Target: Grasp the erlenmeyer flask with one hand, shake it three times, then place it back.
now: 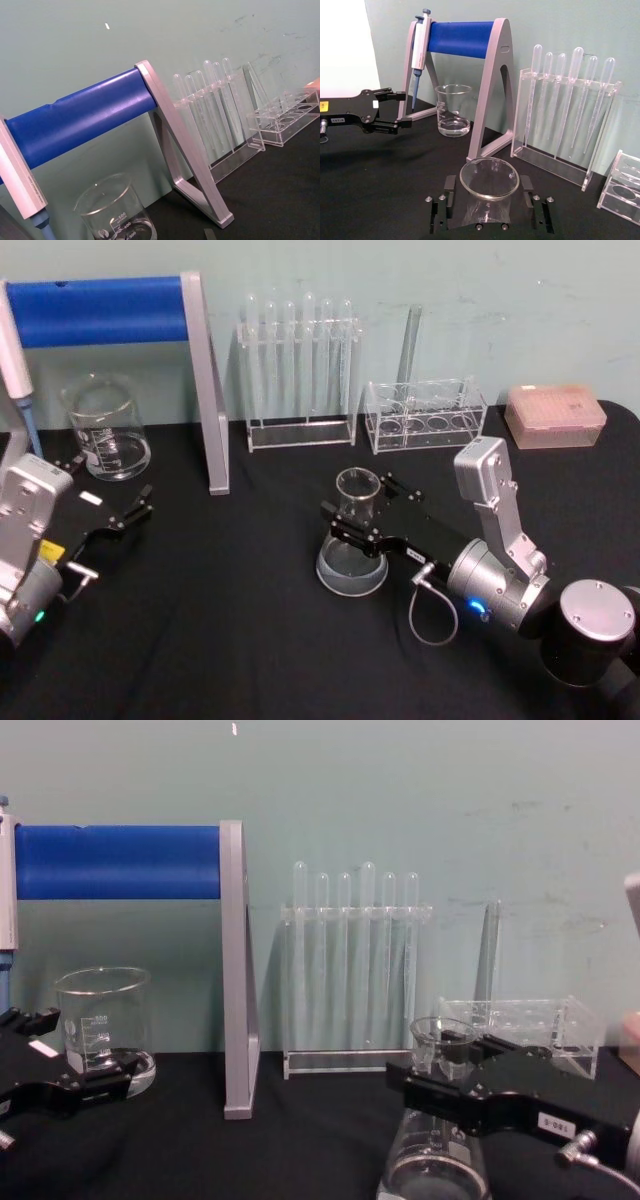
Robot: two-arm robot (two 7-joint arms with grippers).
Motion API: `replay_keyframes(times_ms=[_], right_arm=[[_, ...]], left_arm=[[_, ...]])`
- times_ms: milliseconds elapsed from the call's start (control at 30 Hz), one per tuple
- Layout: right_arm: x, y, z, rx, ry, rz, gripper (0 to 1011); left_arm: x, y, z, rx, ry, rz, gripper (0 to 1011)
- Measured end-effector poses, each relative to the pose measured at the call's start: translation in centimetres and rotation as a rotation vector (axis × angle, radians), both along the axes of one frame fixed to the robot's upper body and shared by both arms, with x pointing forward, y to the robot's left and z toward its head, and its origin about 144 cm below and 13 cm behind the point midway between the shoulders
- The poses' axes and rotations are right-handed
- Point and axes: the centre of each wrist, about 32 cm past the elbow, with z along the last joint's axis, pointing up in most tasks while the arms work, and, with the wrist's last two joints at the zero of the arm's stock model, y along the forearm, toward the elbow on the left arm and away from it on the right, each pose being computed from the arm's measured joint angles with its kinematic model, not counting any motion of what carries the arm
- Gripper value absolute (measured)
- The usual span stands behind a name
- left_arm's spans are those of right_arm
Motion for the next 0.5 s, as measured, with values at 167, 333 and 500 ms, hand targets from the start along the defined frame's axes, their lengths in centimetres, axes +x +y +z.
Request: replay_keyframes(times_ms=[167, 333, 500], right_arm=[[0.00, -0.01, 0.01, 0.000, 0.000, 0.000, 651], [0.00, -0.01, 0.02, 0.000, 0.000, 0.000, 487], [0.00, -0.01, 0.01, 0.001, 0.000, 0.000, 456]], left_arm=[[0.00, 0.00, 0.00, 0.000, 0.000, 0.000, 1001], [0.00, 0.00, 0.00, 0.000, 0.000, 0.000, 1001], [0.00, 0.00, 0.00, 0.000, 0.000, 0.000, 1001]])
